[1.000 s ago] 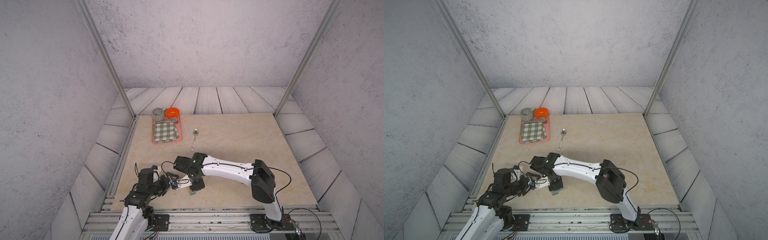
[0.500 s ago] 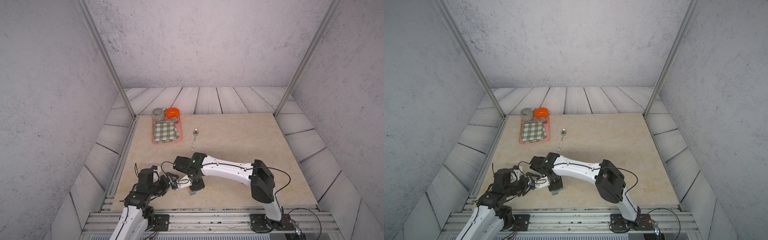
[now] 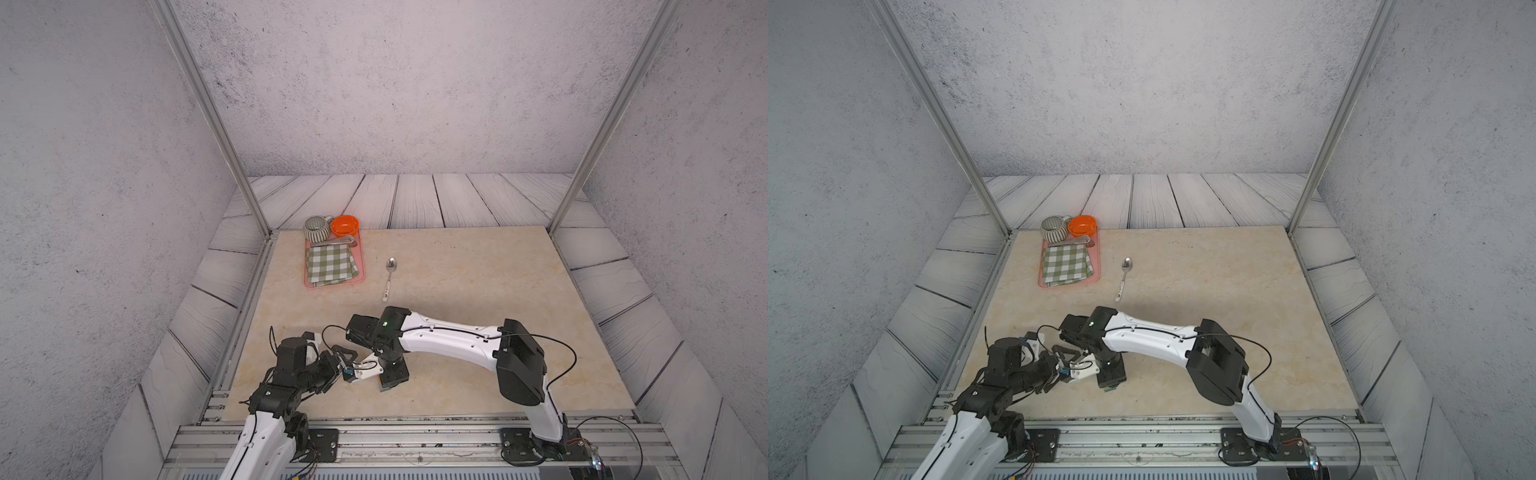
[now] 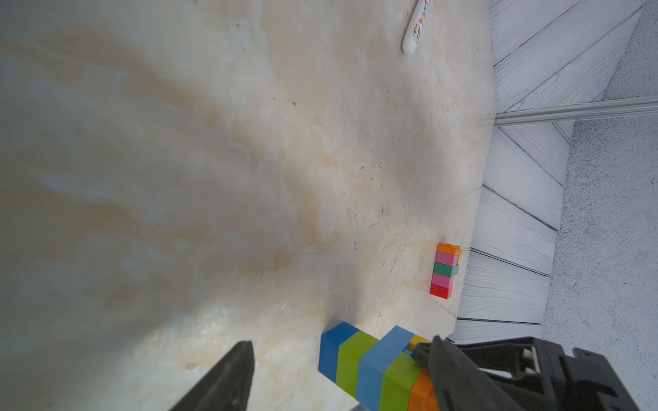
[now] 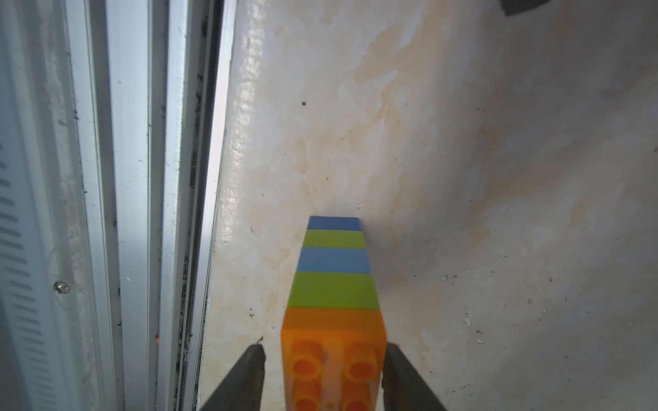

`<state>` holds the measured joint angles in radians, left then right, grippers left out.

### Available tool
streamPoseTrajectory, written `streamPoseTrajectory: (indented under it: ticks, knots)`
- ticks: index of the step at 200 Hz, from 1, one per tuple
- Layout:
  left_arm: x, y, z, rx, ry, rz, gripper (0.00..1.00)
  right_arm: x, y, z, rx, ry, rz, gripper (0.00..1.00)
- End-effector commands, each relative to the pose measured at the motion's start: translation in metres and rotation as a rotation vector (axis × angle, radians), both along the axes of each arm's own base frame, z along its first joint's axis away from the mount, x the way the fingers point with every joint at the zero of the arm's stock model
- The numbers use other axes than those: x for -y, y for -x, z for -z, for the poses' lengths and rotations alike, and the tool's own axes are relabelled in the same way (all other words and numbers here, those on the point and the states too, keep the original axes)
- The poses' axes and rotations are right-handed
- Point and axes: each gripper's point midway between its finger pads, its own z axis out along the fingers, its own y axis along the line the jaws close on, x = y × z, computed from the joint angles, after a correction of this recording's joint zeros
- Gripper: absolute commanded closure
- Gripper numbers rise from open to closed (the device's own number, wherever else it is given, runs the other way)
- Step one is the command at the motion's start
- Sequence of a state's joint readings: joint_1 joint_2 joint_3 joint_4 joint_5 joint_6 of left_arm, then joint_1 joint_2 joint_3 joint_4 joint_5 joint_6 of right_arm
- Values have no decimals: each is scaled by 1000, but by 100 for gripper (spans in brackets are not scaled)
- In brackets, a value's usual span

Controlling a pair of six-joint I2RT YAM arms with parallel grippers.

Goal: Assemble the letter p with lego
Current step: Assemble the lego brick with the lego brick.

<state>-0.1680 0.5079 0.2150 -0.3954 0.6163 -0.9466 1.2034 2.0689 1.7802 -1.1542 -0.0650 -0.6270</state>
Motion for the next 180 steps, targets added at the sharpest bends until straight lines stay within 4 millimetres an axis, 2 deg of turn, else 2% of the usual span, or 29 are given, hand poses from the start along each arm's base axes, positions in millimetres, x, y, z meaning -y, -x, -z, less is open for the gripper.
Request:
streamPoseTrajectory:
  ticks: [1,47,84,100,135,180]
  knots:
    - [10,6,-7,30,23,71,19,-19,-14,-26,51,-130,83,43]
    - [9,6,-6,29,17,68,19,-22,-12,-47,56,-205,99,46]
    - [9,6,-7,29,17,66,19,-22,-7,-52,33,-226,105,60]
    - [9,6,-6,29,16,66,19,-23,-5,-48,19,-218,105,71]
    - [8,6,-6,28,15,62,19,-21,-1,-37,-11,-188,108,87]
    - [4,5,-4,31,-3,36,19,-15,3,-22,-32,-157,114,90]
